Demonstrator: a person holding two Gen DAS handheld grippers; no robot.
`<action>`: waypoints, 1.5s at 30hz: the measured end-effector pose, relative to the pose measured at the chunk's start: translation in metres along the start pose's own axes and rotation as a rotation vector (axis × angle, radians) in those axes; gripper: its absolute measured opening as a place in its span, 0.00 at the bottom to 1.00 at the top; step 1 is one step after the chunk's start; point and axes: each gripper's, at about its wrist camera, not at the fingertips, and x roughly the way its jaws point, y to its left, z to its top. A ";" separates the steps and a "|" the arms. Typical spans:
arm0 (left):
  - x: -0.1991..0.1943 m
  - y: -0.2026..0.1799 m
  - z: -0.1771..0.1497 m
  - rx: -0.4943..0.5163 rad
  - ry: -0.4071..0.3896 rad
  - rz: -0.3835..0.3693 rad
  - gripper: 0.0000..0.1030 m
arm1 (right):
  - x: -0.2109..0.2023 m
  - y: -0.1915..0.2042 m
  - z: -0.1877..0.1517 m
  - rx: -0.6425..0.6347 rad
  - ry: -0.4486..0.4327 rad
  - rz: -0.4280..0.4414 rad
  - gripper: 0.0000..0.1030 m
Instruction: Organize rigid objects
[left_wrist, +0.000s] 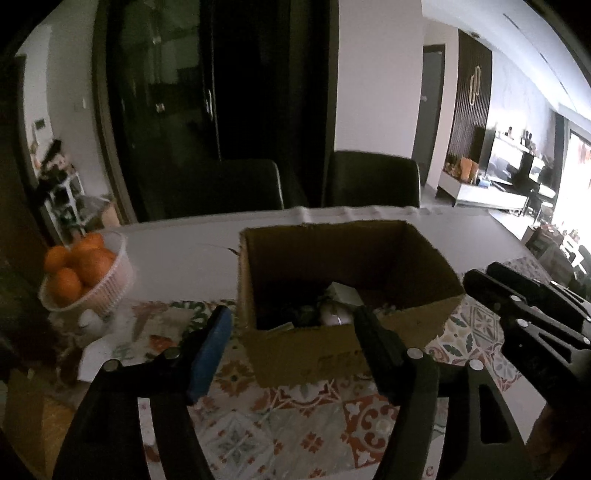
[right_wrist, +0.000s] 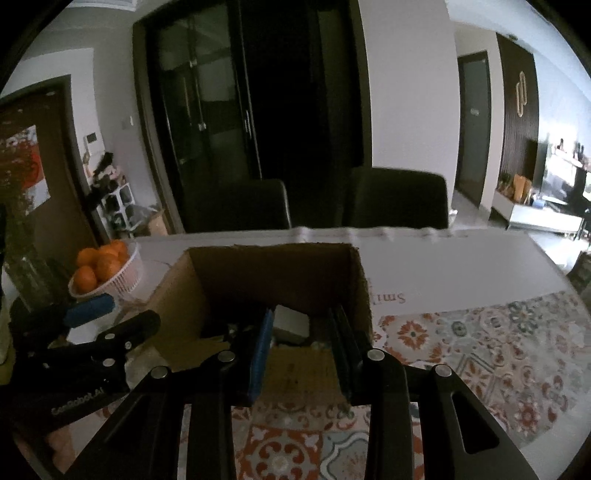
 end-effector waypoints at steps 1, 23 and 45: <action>-0.009 0.000 -0.003 0.002 -0.014 0.006 0.67 | -0.010 0.002 -0.002 -0.001 -0.013 -0.006 0.33; -0.145 -0.009 -0.066 0.019 -0.207 0.075 0.96 | -0.145 0.036 -0.057 -0.032 -0.204 -0.065 0.65; -0.178 -0.005 -0.101 -0.025 -0.239 0.122 1.00 | -0.177 0.042 -0.090 -0.047 -0.230 -0.089 0.81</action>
